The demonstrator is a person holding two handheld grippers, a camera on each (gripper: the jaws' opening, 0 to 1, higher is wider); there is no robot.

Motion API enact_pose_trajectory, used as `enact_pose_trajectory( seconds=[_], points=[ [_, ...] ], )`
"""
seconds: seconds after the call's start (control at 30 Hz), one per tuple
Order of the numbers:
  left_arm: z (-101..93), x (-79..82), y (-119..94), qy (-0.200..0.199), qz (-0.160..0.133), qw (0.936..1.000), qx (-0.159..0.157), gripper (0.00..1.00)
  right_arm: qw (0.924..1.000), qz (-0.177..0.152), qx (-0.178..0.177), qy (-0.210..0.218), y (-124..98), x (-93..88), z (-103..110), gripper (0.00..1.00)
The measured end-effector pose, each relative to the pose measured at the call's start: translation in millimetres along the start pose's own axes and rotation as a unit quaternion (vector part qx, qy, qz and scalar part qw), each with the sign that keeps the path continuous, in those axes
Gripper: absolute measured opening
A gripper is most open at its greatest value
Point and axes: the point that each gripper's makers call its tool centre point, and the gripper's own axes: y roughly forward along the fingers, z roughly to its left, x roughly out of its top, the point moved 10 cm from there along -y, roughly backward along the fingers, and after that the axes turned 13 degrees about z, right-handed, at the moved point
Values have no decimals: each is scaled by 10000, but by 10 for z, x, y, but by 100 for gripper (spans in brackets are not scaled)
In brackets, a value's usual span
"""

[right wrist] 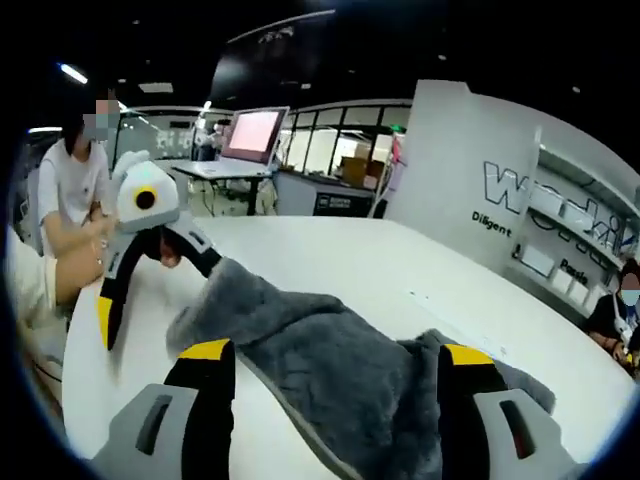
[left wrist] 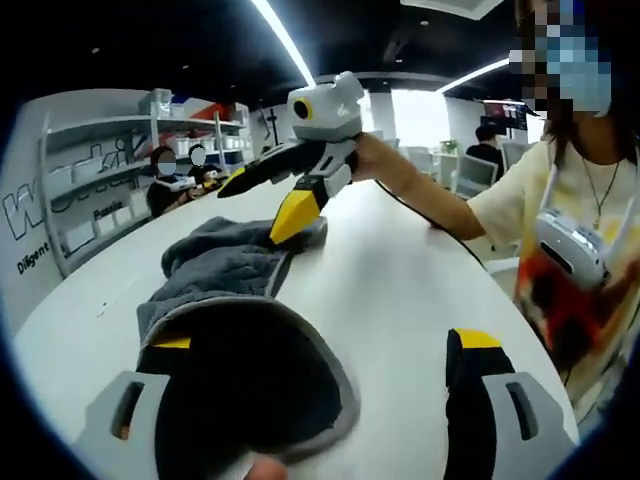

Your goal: Fold the towel on the table until its edges align and the towel forms a compact rectangular stack.

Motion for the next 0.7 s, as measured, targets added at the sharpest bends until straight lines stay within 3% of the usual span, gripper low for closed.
enact_pose_trajectory(
  seconds=[0.1,0.2,0.37,0.63,0.7],
  points=[
    [-4,2,0,-21,-18,10000,7,99,9992,-156,365,-84,117,39,203,61],
    [-12,3,4,-15,-17,10000,7,99,9978,-244,588,-204,218,61,363,52],
    [-12,8,6,9,4,10000,8,99,9943,-316,907,-462,316,79,552,44],
    [-19,10,30,37,43,10000,-18,99,9952,-282,743,-574,413,43,547,22],
    [-29,3,46,67,94,9999,-24,99,9960,-253,663,-544,419,29,513,11]
  ],
)
